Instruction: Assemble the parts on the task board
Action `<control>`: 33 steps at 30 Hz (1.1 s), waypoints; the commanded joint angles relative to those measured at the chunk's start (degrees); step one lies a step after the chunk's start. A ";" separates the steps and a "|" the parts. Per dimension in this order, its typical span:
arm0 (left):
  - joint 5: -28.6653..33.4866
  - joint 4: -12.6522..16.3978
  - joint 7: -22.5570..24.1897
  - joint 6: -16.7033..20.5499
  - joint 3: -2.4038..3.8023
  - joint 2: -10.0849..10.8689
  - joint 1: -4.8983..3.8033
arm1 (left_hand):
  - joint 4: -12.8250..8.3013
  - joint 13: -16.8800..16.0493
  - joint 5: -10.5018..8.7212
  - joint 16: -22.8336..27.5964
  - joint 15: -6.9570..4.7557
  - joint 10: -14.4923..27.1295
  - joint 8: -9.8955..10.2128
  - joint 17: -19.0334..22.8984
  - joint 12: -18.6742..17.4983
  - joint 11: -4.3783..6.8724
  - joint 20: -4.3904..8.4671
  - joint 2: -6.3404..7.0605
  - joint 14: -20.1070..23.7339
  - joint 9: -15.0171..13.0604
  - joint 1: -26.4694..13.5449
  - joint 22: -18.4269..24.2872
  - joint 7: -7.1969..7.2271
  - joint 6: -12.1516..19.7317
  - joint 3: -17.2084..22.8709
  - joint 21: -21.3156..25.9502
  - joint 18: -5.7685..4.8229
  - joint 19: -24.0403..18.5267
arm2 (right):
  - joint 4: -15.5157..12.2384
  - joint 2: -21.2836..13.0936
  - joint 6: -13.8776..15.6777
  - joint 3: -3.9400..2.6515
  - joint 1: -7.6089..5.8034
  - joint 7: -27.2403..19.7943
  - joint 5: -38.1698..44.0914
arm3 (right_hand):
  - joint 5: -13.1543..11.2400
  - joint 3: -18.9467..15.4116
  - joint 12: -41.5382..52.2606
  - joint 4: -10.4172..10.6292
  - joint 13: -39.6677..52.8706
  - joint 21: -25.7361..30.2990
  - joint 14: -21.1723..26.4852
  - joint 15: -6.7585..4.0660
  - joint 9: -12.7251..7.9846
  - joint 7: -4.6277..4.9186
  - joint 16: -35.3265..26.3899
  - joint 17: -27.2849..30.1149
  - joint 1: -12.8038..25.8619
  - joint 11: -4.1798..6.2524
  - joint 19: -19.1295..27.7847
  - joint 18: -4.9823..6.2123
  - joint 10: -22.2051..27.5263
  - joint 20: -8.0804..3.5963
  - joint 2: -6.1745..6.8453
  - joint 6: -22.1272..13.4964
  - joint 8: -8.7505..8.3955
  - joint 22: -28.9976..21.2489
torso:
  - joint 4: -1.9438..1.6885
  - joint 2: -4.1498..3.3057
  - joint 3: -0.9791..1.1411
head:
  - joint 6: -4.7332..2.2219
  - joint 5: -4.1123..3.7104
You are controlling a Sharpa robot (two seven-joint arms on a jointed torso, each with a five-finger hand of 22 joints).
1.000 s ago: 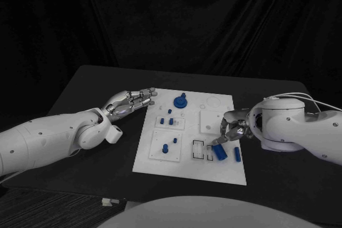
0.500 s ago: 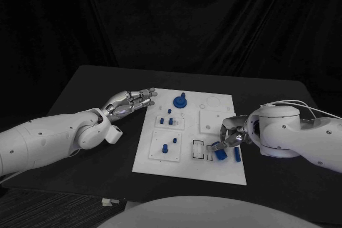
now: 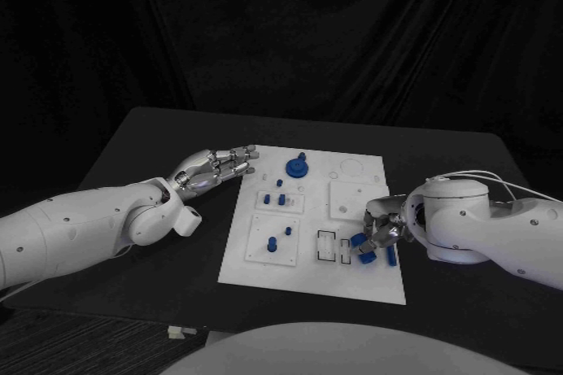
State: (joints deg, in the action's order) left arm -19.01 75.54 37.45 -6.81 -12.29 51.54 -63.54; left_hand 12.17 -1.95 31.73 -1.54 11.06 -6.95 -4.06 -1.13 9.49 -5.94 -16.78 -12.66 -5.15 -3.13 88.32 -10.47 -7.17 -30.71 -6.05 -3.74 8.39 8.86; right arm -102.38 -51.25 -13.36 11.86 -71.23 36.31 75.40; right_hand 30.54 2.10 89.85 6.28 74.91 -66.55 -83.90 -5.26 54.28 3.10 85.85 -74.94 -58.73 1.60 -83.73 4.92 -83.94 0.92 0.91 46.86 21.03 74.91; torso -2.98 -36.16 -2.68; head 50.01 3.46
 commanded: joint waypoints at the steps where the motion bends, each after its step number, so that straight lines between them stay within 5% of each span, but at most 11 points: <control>1: 0.37 0.08 0.50 -0.79 0.05 -0.12 0.09 | -0.14 -0.10 0.31 -0.19 0.14 -0.40 -0.20 -0.08 0.27 -0.15 -0.10 0.70 -0.37 -0.06 -0.10 -0.06 -0.22 -0.32 0.33 -0.25 -0.75 0.32 | 0.30 0.13 -0.86 0.06 0.37 1.06 0.61 | 0.71 0.74 0.15 -1.21 15.09 0.18 -3.70 0.27 -0.42 0.05 -0.24 -0.84 -1.43 -0.29 -0.01 -0.34 -6.06 0.35 -0.33 0.11 0.07 8.97 | -0.03 0.00 -0.01 | -0.01 -0.08; 9: 0.37 0.07 0.46 -0.85 0.05 -0.15 0.10 | -0.14 -0.10 0.31 -0.19 0.14 -0.40 -0.20 -0.08 0.27 -0.15 -0.10 0.70 -0.37 -0.06 -0.10 -0.06 -0.22 -0.32 0.33 -0.25 -0.75 0.32 | 0.93 0.59 -0.16 0.06 0.82 1.09 1.32 | 0.68 3.89 0.15 -3.68 15.09 0.16 -3.69 0.12 -1.20 -0.14 -0.27 -0.69 -3.34 -0.12 -0.07 -0.34 -6.06 0.24 -0.56 0.46 0.22 8.99 | -0.01 0.00 0.00 | -0.01 -0.04; 16: 0.37 0.05 0.37 -0.87 0.05 -0.16 0.12 | -0.14 -0.10 0.31 -0.19 0.14 -0.40 -0.20 -0.08 0.27 -0.15 -0.10 0.70 -0.37 -0.06 -0.10 -0.06 -0.22 -0.32 0.33 -0.25 -0.75 0.32 | 1.43 0.89 1.54 0.06 0.98 1.11 2.04 | 4.44 9.96 0.15 -8.08 15.09 0.32 -3.63 0.04 -2.07 -0.14 -0.38 -0.29 -5.94 -0.05 -0.08 -0.33 -6.06 0.11 -0.86 0.58 0.46 8.97 | -0.02 -0.03 -0.01 | -0.01 -0.13; 24: 0.37 0.03 0.28 -0.95 0.05 -0.22 0.14 | -0.15 -0.10 0.31 -0.21 0.17 -0.46 -0.20 -0.09 0.31 -0.21 -0.10 0.73 -0.43 -0.06 -0.12 -0.09 -0.26 -0.34 0.39 -0.29 -0.79 0.41 | 2.10 1.71 3.15 0.06 1.12 1.15 2.23 | 3.18 13.12 0.15 -11.15 15.09 0.15 -3.58 0.16 -2.80 0.08 -0.46 0.01 -6.80 -0.24 -0.15 -0.38 -6.06 0.18 -0.37 0.64 0.52 9.03 | -0.01 0.00 0.00 | -0.01 -0.19; 30: 0.37 0.07 0.20 -1.00 0.05 -0.14 0.15 | -0.16 -0.11 0.33 -0.23 0.21 -0.51 -0.20 -0.10 0.35 -0.26 -0.11 0.73 -0.46 -0.07 -0.13 -0.11 -0.29 -0.36 0.45 -0.31 -0.82 0.47 | 1.96 1.20 6.03 0.06 1.33 0.77 -0.15 | 3.97 14.83 0.15 -11.82 15.09 -0.64 -3.68 0.11 -3.81 -0.12 -0.28 -0.45 -5.61 -0.09 -0.39 -0.52 -6.06 0.20 -0.46 2.20 0.71 9.25 | 0.00 0.03 -0.02 | -0.01 0.17; 33: 0.37 0.09 0.10 -1.01 0.05 -0.05 0.15 | -0.16 -0.11 0.33 -0.23 0.21 -0.51 -0.20 -0.10 0.35 -0.26 -0.11 0.73 -0.46 -0.07 -0.13 -0.11 -0.29 -0.36 0.45 -0.31 -0.82 0.47 | 1.59 0.15 8.63 0.05 1.28 0.36 -5.16 | 6.34 17.27 0.15 -11.25 15.09 -1.23 -3.83 -0.05 -5.86 -0.40 0.03 -1.16 -2.44 0.13 -0.59 -0.61 -6.06 0.10 -0.12 3.78 -0.11 9.40 | -0.03 0.03 -0.01 | -0.01 0.30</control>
State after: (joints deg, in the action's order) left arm -19.01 75.50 37.12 -7.14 -12.29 51.51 -63.46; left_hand 12.00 -1.98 31.73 -1.54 11.27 -7.15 -4.05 -1.18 9.49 -6.14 -16.78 -12.43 -5.36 -3.13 88.09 -10.51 -7.38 -30.91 -5.89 -3.73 8.39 8.86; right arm -100.83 -50.64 -8.52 11.62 -70.37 36.03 74.99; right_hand 36.39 8.65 89.86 5.17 74.91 -67.51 -83.93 -5.19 48.62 4.38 85.66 -74.92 -62.19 1.60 -83.73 4.92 -83.95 0.92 1.38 48.59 21.03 74.95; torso -2.99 -36.15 -2.69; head 50.01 3.67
